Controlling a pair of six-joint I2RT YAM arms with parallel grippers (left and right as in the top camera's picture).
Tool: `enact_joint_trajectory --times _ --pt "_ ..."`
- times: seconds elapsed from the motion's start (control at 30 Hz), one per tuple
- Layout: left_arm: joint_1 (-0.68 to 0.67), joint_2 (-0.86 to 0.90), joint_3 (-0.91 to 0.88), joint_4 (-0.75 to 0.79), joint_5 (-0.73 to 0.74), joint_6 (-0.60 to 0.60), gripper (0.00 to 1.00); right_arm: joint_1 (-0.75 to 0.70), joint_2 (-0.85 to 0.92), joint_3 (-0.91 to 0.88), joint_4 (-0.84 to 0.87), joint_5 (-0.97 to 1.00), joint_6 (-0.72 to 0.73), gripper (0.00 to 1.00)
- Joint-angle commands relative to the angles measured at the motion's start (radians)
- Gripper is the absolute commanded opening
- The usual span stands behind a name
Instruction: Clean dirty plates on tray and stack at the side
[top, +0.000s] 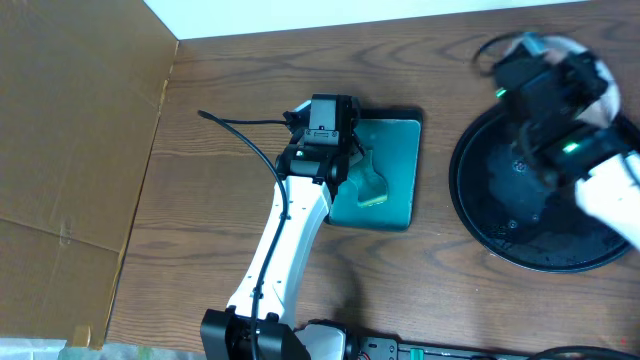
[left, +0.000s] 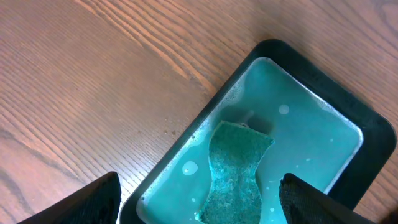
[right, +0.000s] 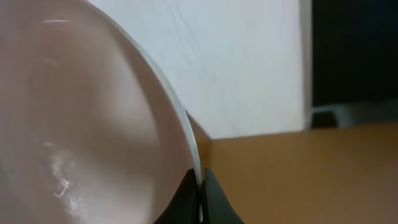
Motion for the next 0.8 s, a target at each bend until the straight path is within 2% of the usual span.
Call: enact_joint_trajectory --times 0.0,0.2,0.3,0.43,0.53,0.67,0.77 --pt "0.004 0.000 0.021 -0.013 -0.017 0.000 0.82 -0.132 -0.023 0.010 -0.045 -0.183 0.274 0.01" --pt "0.004 0.000 0.016 -0.013 -0.017 0.000 0.82 -0.471 -0.011 0.010 -0.196 -0.895 0.620 0.01" --pt "0.004 0.000 0.016 -0.012 -0.017 0.000 0.82 -0.638 0.015 0.010 -0.196 -1.104 0.748 0.01" --pt "0.004 0.000 0.016 -0.011 -0.017 0.000 0.82 -0.802 0.071 0.010 -0.192 -1.154 0.894 0.01" --pt "0.004 0.000 0.016 -0.012 -0.017 0.000 0.82 -0.882 0.122 0.010 -0.186 -1.154 0.944 0.01" --pt "0.004 0.000 0.016 -0.012 -0.017 0.000 0.82 -0.943 0.198 0.010 -0.173 -1.148 0.952 0.02" --pt "0.004 0.000 0.016 -0.012 -0.017 0.000 0.82 -0.970 0.254 0.010 -0.174 -1.085 1.060 0.01"
